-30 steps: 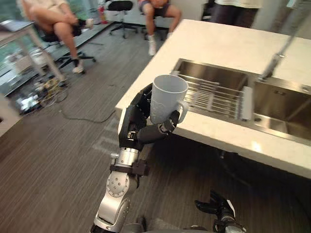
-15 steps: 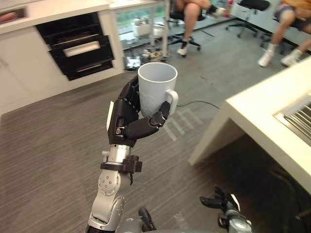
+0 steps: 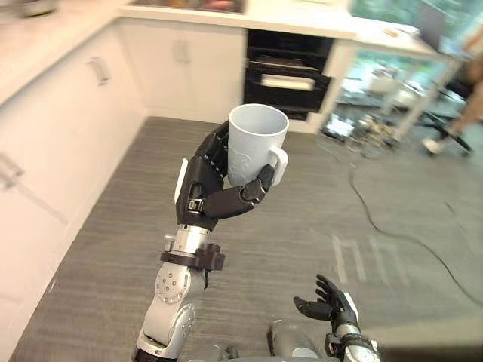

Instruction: Walk over to the sink, pick up the cup, carry it to the dishwasher, place the cup inside the dishwasher, then close the dishwasher door

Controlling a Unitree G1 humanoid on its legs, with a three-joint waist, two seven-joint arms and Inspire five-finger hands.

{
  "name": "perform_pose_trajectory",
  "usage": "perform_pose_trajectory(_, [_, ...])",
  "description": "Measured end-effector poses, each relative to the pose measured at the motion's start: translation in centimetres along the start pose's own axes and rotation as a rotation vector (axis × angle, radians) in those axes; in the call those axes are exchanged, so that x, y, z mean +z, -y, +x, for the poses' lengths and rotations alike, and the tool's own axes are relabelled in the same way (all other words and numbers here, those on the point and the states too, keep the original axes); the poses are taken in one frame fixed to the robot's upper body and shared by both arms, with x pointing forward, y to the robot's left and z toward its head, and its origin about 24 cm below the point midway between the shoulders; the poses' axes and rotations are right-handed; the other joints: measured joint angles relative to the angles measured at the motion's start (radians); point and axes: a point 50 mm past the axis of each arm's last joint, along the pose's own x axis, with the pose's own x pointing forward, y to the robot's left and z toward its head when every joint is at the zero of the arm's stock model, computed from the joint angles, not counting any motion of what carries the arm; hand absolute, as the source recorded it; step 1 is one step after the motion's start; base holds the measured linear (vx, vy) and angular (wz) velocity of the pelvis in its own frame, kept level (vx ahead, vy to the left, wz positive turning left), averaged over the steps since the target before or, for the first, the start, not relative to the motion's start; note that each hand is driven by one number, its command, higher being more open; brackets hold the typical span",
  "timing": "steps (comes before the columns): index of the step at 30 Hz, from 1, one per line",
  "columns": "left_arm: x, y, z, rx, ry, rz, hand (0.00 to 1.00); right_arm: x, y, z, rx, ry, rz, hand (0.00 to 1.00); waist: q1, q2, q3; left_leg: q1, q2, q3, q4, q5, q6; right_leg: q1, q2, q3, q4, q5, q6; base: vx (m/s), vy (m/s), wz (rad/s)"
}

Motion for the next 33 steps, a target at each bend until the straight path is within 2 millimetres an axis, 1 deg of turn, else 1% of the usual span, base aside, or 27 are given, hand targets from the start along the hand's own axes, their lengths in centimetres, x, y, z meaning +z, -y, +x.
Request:
perform_pose_trajectory(1, [0.0, 0.0, 0.0, 0.003, 0.005, -0.002, 0.30, 1.2, -0.3, 0.3, 0.016, 0.050, -0.014, 0.90, 0.011, 0.010, -0.005, 0.000, 0.036, 0.011, 0.000, -0.010, -0.016, 0.032, 0.020, -0.036, -0.052, 0.015, -0.015, 0.18, -0.156, 0.50])
perform_pose_trajectory(2, [0.0, 0.0, 0.0, 0.002, 0.005, -0.003, 0.30, 2.1, -0.5, 0.5, 0.026, 0.091, -0.023, 0.90, 0.019, 0.011, -0.009, 0.003, 0.060, 0.018, -0.002, -0.016, -0.025, 0.053, 0.035, -0.051, -0.082, 0.025, -0.027, 0.19, -0.188, 0.30])
perform_pose_trajectory(3, [-0.1, -0.1, -0.3, 0.016, -0.004, -0.007, 0.30, 3.4, -0.9, 0.7, 0.046, 0.152, -0.053, 0.90, 0.027, 0.013, -0.020, 0.009, 0.091, 0.020, -0.006, -0.026, -0.040, 0.080, 0.061, -0.060, -0.126, 0.044, -0.045, 0.16, -0.157, 0.05])
perform_pose_trajectory(5, [-0.4, -0.4, -0.9, 0.043, -0.023, -0.012, 0.30, 4.3, -1.1, 0.9, 0.057, 0.191, -0.065, 0.90, 0.025, 0.015, -0.034, 0.017, 0.110, 0.021, -0.021, -0.027, -0.043, 0.102, 0.080, -0.059, -0.171, 0.063, -0.055, 0.11, -0.100, -0.11])
perform_pose_trajectory(6, [-2.2, -2.0, -3.3, 0.109, -0.151, 0.019, 0.30, 0.0, -0.7, 0.1, 0.125, 0.026, -0.267, 0.90, 0.000, 0.064, -0.098, 0.033, 0.106, 0.018, -0.116, 0.042, -0.010, 0.150, 0.087, -0.027, -0.352, 0.190, -0.053, 0.05, -0.040, -0.07])
perform_pose_trajectory(10, [-2.2, -2.0, -3.3, 0.108, -0.152, 0.019, 0.30, -0.1, -0.8, 0.0, 0.127, 0.025, -0.266, 0.90, -0.001, 0.063, -0.099, 0.036, 0.107, 0.022, -0.122, 0.043, -0.011, 0.148, 0.089, -0.022, -0.355, 0.190, -0.053, 0.00, 0.000, -0.03])
perform_pose_trajectory(13, [-2.4, -2.0, -3.3, 0.113, -0.158, 0.019, 0.30, -0.7, -1.3, 0.0, 0.140, -0.001, -0.259, 0.90, 0.001, 0.056, -0.107, 0.051, 0.118, 0.051, -0.146, 0.044, -0.013, 0.160, 0.097, -0.005, -0.388, 0.204, -0.061, 0.01, -0.004, -0.24])
perform_pose_trajectory(14, [-2.8, -2.1, -3.4, 0.118, -0.174, 0.019, 0.30, -1.3, -1.3, -0.1, 0.137, -0.027, -0.254, 0.90, -0.004, 0.055, -0.112, 0.053, 0.120, 0.050, -0.154, 0.046, -0.016, 0.165, 0.096, -0.016, -0.402, 0.208, -0.060, 0.05, -0.020, -0.12])
perform_pose_trajectory(16, [-3.6, -2.3, -3.7, 0.134, -0.211, 0.016, 0.30, -2.1, -1.2, -0.2, 0.130, -0.063, -0.249, 0.90, -0.004, 0.055, -0.114, 0.060, 0.124, 0.052, -0.158, 0.046, -0.018, 0.170, 0.095, -0.035, -0.410, 0.208, -0.061, 0.06, -0.027, -0.01])
perform_pose_trajectory(17, [-4.4, -2.7, -4.0, 0.157, -0.244, 0.018, 0.30, -2.6, -1.1, -0.2, 0.121, -0.091, -0.245, 0.90, -0.004, 0.058, -0.114, 0.061, 0.130, 0.051, -0.157, 0.043, -0.023, 0.172, 0.095, -0.053, -0.415, 0.209, -0.061, 0.07, -0.043, -0.01])
perform_pose_trajectory(18, [-4.8, -3.1, -4.3, 0.178, -0.268, 0.024, 0.30, -2.8, -1.1, 0.0, 0.117, -0.106, -0.241, 0.90, -0.004, 0.060, -0.111, 0.060, 0.137, 0.054, -0.153, 0.039, -0.030, 0.165, 0.095, -0.076, -0.415, 0.209, -0.062, 0.07, -0.061, -0.11])
perform_pose_trajectory(19, [-5.3, -3.9, -4.6, 0.215, -0.295, 0.039, 0.30, -2.7, -1.1, 0.6, 0.110, -0.116, -0.239, 0.90, -0.002, 0.064, -0.104, 0.052, 0.148, 0.067, -0.133, 0.026, -0.050, 0.159, 0.092, -0.117, -0.414, 0.207, -0.069, 0.04, -0.072, -0.25])
perform_pose_trajectory(20, [-5.4, -4.6, -4.8, 0.253, -0.310, 0.054, 0.30, -2.0, -1.1, 1.4, 0.097, -0.109, -0.222, 0.90, -0.001, 0.071, -0.087, 0.040, 0.161, 0.079, -0.092, 0.011, -0.073, 0.159, 0.087, -0.162, -0.411, 0.204, -0.076, 0.04, -0.086, -0.29])
perform_pose_trajectory(21, [-5.3, -5.2, -4.8, 0.284, -0.309, 0.068, 0.30, -1.1, -0.9, 2.2, 0.073, -0.087, -0.204, 0.90, -0.001, 0.077, -0.063, 0.023, 0.169, 0.084, -0.036, 0.002, -0.089, 0.168, 0.082, -0.190, -0.400, 0.205, -0.076, 0.02, -0.063, -0.17])
perform_pose_trajectory(22, [-5.3, -5.4, -4.8, 0.297, -0.307, 0.072, 0.30, -0.9, -0.8, 2.4, 0.063, -0.081, -0.199, 0.90, -0.001, 0.079, -0.058, 0.014, 0.170, 0.085, -0.020, -0.003, -0.094, 0.169, 0.080, -0.192, -0.392, 0.205, -0.075, 0.02, -0.065, 0.11])
perform_pose_trajectory(23, [-5.2, -5.5, -4.7, 0.313, -0.303, 0.066, 0.30, 0.0, 0.0, 3.0, 0.016, -0.057, -0.189, 0.90, -0.001, 0.092, -0.042, -0.011, 0.178, 0.094, 0.039, -0.022, -0.101, 0.151, 0.075, -0.202, -0.337, 0.173, -0.076, 0.01, -0.029, 0.30])
perform_pose_trajectory(24, [-5.1, -5.3, -4.6, 0.327, -0.287, 0.048, 0.30, 1.0, 0.8, 3.5, -0.023, -0.033, -0.189, 0.90, 0.002, 0.105, -0.024, -0.008, 0.179, 0.113, 0.063, -0.041, -0.071, 0.118, 0.068, -0.217, -0.228, 0.107, -0.071, 0.01, -0.020, 0.44])
perform_pose_trajectory(25, [-5.0, -5.1, -4.5, 0.329, -0.278, 0.039, 0.30, 1.3, 1.1, 3.7, -0.038, -0.024, -0.190, 0.90, 0.002, 0.107, -0.021, -0.007, 0.174, 0.121, 0.067, -0.057, -0.051, 0.094, 0.057, -0.230, -0.162, 0.065, -0.067, 0.01, 0.042, 0.65])
perform_pose_trajectory(26, [-4.6, -4.8, -4.2, 0.325, -0.251, 0.028, 0.30, 1.8, 1.7, 4.0, -0.065, -0.009, -0.186, 0.90, -0.001, 0.102, -0.016, 0.001, 0.154, 0.125, 0.055, -0.096, -0.019, 0.041, 0.027, -0.252, -0.021, -0.017, -0.057, 0.01, 0.054, 0.62])
perform_pose_trajectory(27, [-4.1, -4.9, -4.1, 0.324, -0.231, 0.033, 0.30, 2.5, 1.9, 4.3, -0.077, 0.005, -0.188, 0.90, 0.005, 0.071, 0.005, 0.007, 0.115, 0.123, 0.065, -0.112, -0.001, -0.009, -0.021, -0.248, 0.135, -0.069, -0.066, 0.00, 0.045, 0.52])
perform_pose_trajectory(28, [-4.0, -4.9, -4.1, 0.329, -0.229, 0.035, 0.30, 2.7, 2.0, 4.4, -0.079, 0.012, -0.190, 0.90, 0.006, 0.071, 0.012, 0.012, 0.104, 0.116, 0.067, -0.122, 0.020, -0.041, -0.036, -0.247, 0.214, -0.068, -0.069, 0.04, 0.019, 0.41])
perform_pose_trajectory(29, [-4.0, -5.0, -4.2, 0.326, -0.234, 0.047, 0.30, 2.6, 2.0, 4.4, -0.080, 0.009, -0.190, 0.90, -0.002, 0.069, 0.027, 0.035, 0.089, 0.090, 0.061, -0.129, 0.040, -0.111, -0.045, -0.238, 0.359, -0.061, -0.082, 0.13, 0.007, 0.56])
perform_pose_trajectory(30, [-4.0, -5.0, -4.1, 0.307, -0.240, 0.061, 0.30, 2.0, 1.6, 4.1, -0.067, -0.008, -0.181, 0.90, -0.004, 0.078, 0.030, 0.054, 0.090, 0.062, 0.051, -0.135, 0.039, -0.137, -0.029, -0.233, 0.349, -0.086, -0.081, 0.18, 0.003, 0.62])
perform_pose_trajectory(31, [-3.9, -5.0, -4.0, 0.297, -0.239, 0.065, 0.30, 1.7, 1.3, 4.0, -0.058, -0.015, -0.174, 0.90, -0.005, 0.077, 0.031, 0.062, 0.092, 0.049, 0.043, -0.137, 0.038, -0.153, -0.020, -0.235, 0.320, -0.086, -0.080, 0.25, -0.035, 0.63])
perform_pose_trajectory(33, [-3.9, -4.4, -3.5, 0.264, -0.231, 0.057, 0.30, 1.4, 0.8, 3.8, -0.043, -0.027, -0.163, 0.90, -0.017, 0.082, 0.037, 0.083, 0.105, 0.001, 0.015, -0.147, 0.029, -0.197, 0.005, -0.242, 0.180, -0.062, -0.055, 0.28, -0.077, 0.70])
